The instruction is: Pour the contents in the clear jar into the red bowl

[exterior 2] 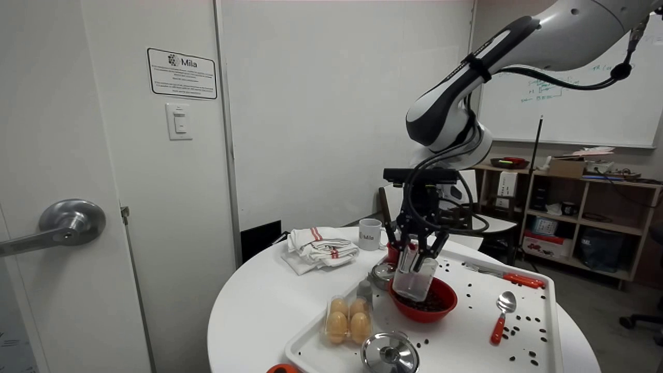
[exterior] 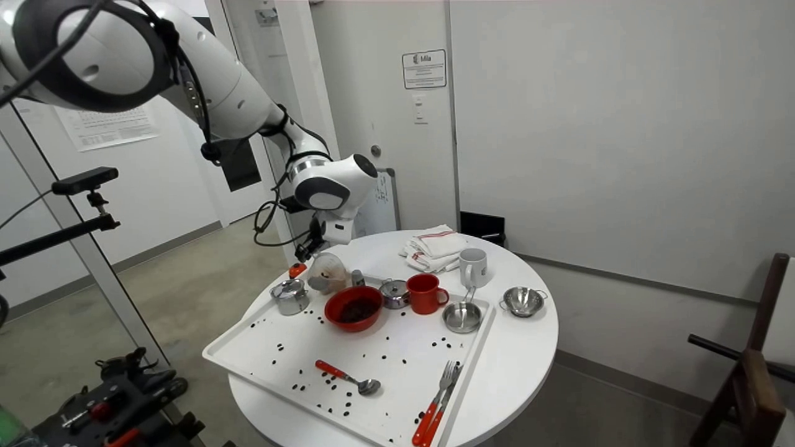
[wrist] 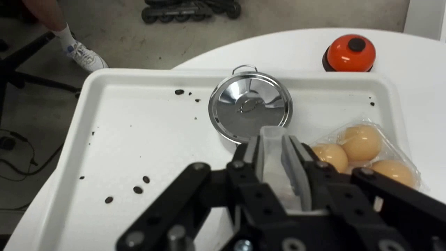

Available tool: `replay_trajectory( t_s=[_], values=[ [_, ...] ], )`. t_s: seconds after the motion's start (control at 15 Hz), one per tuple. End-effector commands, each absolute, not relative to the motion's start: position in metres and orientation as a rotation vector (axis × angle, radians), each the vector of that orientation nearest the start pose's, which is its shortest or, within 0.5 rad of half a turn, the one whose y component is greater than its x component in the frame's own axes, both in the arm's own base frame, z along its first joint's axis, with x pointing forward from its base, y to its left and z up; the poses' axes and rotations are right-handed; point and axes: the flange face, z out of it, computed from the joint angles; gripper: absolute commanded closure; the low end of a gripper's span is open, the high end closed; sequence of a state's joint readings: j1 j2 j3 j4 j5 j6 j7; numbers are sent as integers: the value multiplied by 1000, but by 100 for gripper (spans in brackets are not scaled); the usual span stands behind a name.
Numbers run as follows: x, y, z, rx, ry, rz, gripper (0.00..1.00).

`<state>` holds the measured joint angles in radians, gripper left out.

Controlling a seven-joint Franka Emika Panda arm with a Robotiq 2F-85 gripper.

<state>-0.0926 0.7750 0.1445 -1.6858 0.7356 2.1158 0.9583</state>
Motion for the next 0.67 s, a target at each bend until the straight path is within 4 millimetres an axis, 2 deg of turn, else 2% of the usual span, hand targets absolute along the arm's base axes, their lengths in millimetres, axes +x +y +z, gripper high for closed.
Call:
replay_trajectory(
  t_s=[0.0,0.6],
  values=[
    [642,42,136,-1834,1564,968,92],
    [632,0,125,-1497,1349,1316,92]
  ],
)
